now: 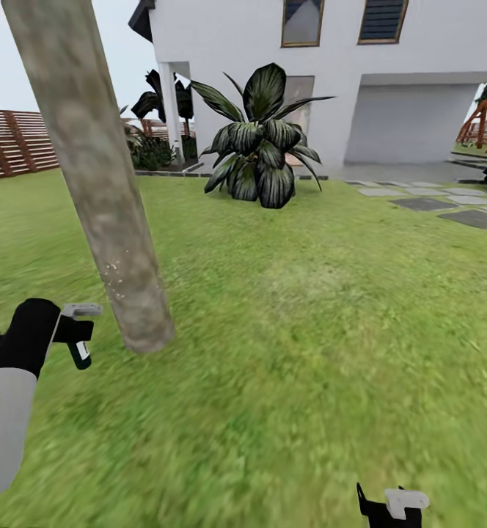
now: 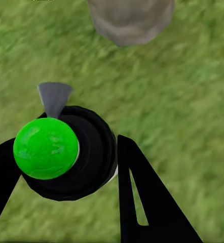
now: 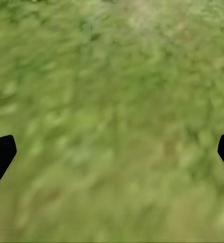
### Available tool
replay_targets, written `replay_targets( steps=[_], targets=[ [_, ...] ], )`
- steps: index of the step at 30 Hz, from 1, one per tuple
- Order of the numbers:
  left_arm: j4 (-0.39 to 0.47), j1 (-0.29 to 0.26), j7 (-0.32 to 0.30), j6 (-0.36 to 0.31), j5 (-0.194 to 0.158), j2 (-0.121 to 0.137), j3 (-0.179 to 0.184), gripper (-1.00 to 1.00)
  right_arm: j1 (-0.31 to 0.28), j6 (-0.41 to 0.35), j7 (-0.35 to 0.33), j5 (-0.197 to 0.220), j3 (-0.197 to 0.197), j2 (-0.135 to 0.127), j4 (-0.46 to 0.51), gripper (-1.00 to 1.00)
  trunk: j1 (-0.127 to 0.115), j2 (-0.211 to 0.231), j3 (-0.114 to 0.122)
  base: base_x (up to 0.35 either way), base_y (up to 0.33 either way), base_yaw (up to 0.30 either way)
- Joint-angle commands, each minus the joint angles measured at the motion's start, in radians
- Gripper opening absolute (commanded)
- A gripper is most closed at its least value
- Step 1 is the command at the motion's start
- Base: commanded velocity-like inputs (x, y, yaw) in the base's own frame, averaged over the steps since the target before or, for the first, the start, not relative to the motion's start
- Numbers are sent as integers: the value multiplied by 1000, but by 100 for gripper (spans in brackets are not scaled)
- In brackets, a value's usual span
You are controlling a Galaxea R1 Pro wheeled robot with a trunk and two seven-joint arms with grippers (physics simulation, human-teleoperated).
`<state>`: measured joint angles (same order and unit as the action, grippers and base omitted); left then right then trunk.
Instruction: In the garden, pick up the pesticide atomizer on the floor and spray pesticide onto both trees until each tree trunk is fully covered.
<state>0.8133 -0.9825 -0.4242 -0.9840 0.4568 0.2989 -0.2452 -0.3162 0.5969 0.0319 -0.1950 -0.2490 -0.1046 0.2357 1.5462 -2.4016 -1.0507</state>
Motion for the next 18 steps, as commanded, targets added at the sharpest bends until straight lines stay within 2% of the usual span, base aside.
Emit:
replay_targets(
  steps=[1, 5, 15, 18],
  targets=[
    [2, -1, -10, -2, 11, -1, -2, -100, 0, 3, 3, -11, -5, 0, -1, 100, 0, 0, -1, 217, -213, 277],
    [2, -1, -11, -2, 11, -1, -2, -100, 0, 3, 3, -11, -5, 0, -1, 100, 0, 0, -1, 235, -194, 205],
    [-4, 1, -12, -2, 9, -5, -3, -100, 0, 3, 3, -11, -6, 0, -1, 100, 0, 0, -1, 215, -188, 9],
    [-14, 46, -11, 3, 8, -4, -5, -100, 0, 3, 3, -11, -6, 0, -1, 100, 0, 0, -1, 14, -242, 0]
  ],
)
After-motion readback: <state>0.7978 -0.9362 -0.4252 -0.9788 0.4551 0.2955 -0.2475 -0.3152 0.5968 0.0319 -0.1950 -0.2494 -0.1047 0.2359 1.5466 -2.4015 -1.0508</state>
